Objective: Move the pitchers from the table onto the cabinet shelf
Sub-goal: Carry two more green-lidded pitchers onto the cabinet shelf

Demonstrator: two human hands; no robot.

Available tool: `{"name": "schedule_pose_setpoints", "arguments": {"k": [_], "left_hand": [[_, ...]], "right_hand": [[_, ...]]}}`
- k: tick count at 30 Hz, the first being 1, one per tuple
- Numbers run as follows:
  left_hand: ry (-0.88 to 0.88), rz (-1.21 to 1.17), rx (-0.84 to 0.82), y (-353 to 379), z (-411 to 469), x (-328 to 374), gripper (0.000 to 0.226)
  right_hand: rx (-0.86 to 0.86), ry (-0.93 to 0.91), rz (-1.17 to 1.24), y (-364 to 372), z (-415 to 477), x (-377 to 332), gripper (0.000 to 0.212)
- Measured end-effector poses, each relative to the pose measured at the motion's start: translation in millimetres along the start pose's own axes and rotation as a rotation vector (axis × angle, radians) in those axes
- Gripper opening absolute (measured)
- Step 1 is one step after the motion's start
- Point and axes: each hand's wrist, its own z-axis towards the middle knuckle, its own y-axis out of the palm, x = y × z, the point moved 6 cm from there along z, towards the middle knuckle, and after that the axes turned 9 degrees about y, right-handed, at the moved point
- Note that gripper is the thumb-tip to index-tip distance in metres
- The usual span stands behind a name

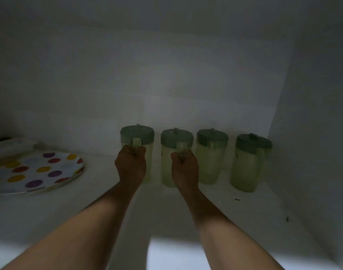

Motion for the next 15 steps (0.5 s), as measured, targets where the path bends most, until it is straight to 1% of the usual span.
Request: {"name": "schedule_pose_setpoints", "arguments": {"k": [3,5,9,13,15], "left_hand": [[-0.008,0.010,-0.012,10,3,-3,0.026],[-0.005,0.013,-0.023,16,5,-4,0.027],[-0.024,0.018,-0.079,23,10,-5,0.032],[-0.080,0.051,-0.133,22,11,-7,0.049],[-0.116,0.078,-0.146,19,11,-9,0.063]], "right_hand": [[-0.016,0.006,-0.020,6,10,2,0.013],[-0.026,0.014,-0.020,9,14,2,0.012],[-0.046,0.031,-0.049,9,15,2,0.022],[-0.038,0.054,-0.105,2,9,1,0.037],[-0.036,0.071,-0.155,-2,6,-2,0.042]]}}
